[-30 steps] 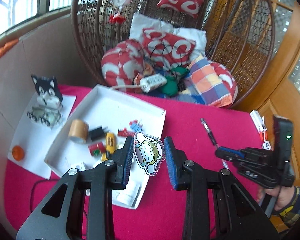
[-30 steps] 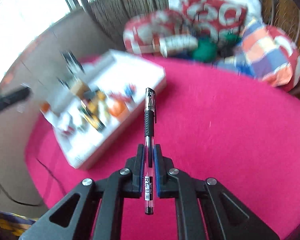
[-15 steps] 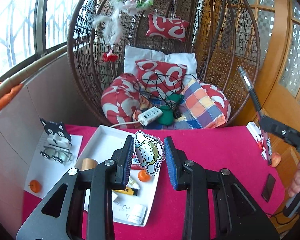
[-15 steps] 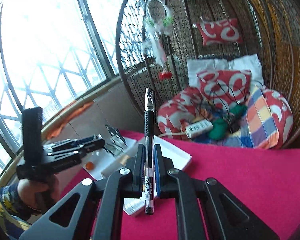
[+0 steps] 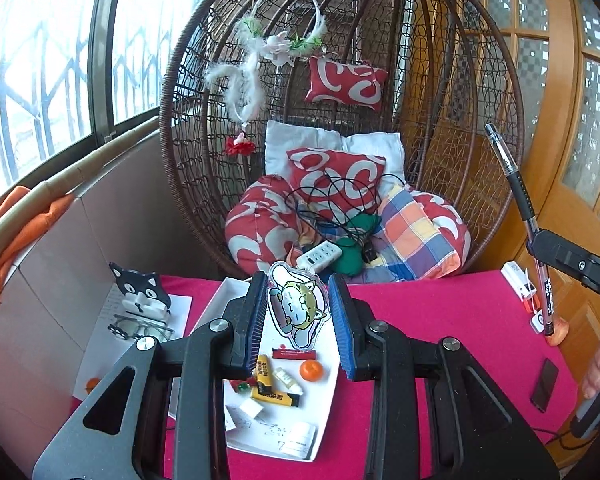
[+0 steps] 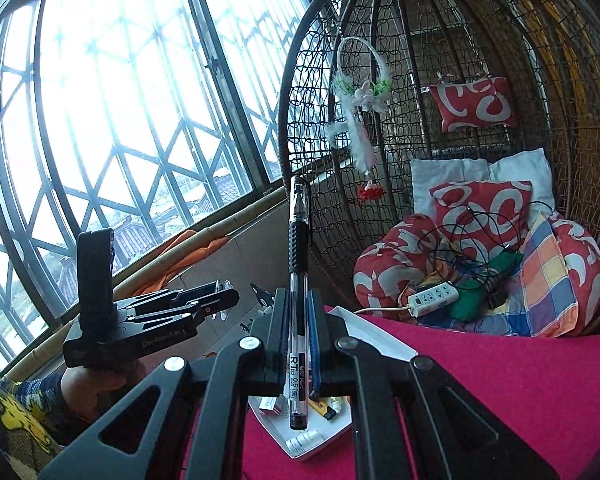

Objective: Organize rigid objects
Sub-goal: 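Carry badge and pen over the white tray and open both tools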

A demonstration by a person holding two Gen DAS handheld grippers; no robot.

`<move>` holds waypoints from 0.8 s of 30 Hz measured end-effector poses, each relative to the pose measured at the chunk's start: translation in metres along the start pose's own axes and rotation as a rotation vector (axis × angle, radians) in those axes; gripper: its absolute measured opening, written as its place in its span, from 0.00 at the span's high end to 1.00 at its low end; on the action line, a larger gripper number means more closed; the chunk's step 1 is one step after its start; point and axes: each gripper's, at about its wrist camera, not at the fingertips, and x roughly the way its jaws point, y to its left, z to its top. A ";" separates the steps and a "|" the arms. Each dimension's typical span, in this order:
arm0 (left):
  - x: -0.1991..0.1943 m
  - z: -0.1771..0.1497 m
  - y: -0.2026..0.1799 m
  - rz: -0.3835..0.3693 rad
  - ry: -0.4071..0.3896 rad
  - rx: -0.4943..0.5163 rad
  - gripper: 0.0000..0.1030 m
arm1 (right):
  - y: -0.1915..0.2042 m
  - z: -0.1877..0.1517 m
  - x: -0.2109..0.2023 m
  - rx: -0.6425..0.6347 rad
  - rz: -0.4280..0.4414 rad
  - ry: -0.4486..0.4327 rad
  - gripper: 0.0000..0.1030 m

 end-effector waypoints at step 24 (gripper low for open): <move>-0.001 -0.005 0.049 0.005 0.019 -0.036 0.71 | 0.027 -0.007 0.045 0.026 0.049 0.055 0.94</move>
